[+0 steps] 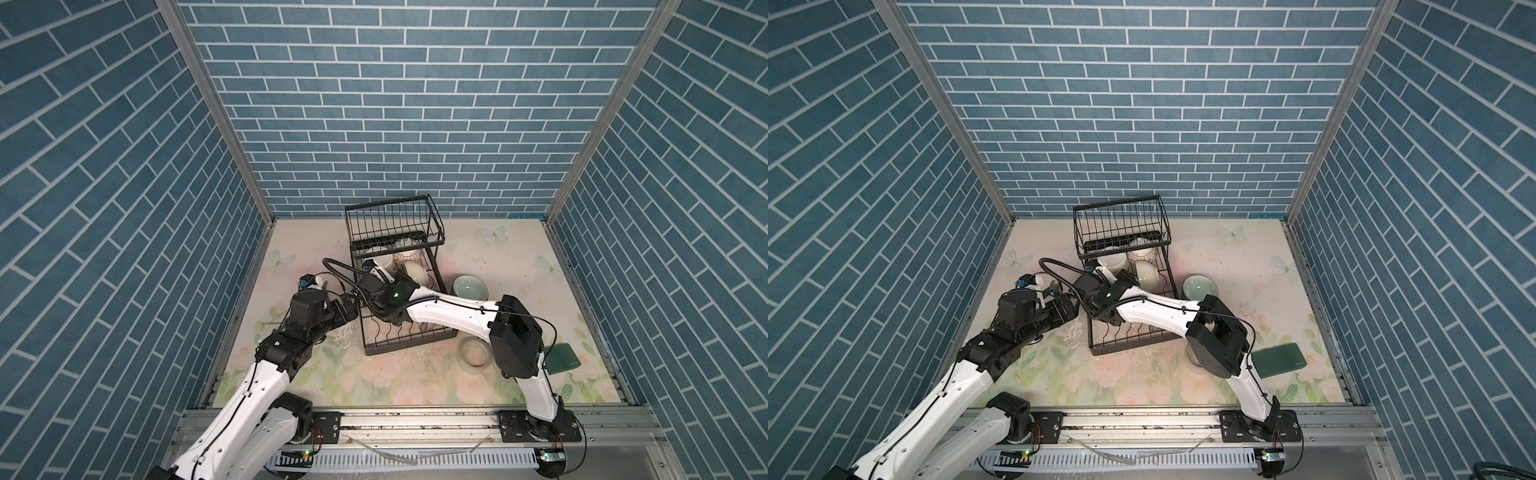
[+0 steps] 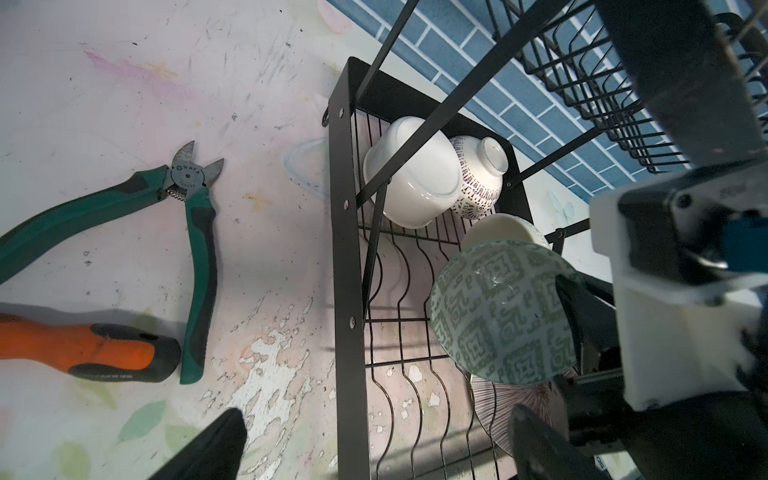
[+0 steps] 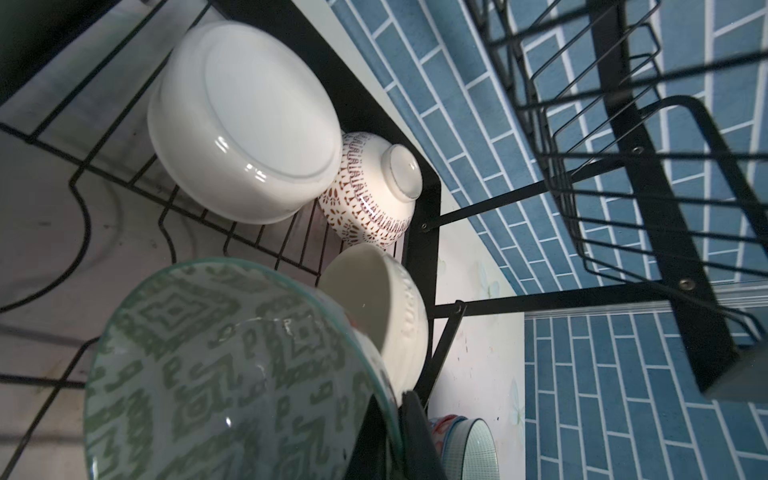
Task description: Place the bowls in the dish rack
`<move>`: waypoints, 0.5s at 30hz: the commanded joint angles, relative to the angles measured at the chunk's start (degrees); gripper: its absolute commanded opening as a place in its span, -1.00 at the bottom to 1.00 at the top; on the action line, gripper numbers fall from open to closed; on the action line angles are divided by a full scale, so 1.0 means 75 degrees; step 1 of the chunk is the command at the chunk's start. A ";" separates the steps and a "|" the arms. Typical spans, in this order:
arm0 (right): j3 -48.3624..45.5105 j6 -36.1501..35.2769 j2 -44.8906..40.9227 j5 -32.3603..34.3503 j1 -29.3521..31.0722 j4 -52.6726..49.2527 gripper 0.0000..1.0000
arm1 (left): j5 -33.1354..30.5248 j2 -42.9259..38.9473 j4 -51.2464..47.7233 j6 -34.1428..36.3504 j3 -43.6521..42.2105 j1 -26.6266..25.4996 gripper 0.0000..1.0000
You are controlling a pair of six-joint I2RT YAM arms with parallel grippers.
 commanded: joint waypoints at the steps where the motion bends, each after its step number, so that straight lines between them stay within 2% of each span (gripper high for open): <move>1: 0.0468 -0.0534 0.0284 0.0937 -0.0011 0.0253 -1.00 | -0.0102 -0.0022 -0.0119 0.0095 -0.0142 0.0008 0.99; 15: 0.0731 -0.2088 0.1144 0.1806 -0.0052 0.1534 -1.00 | -0.0067 0.0087 0.0011 0.0117 -0.0214 0.0012 0.99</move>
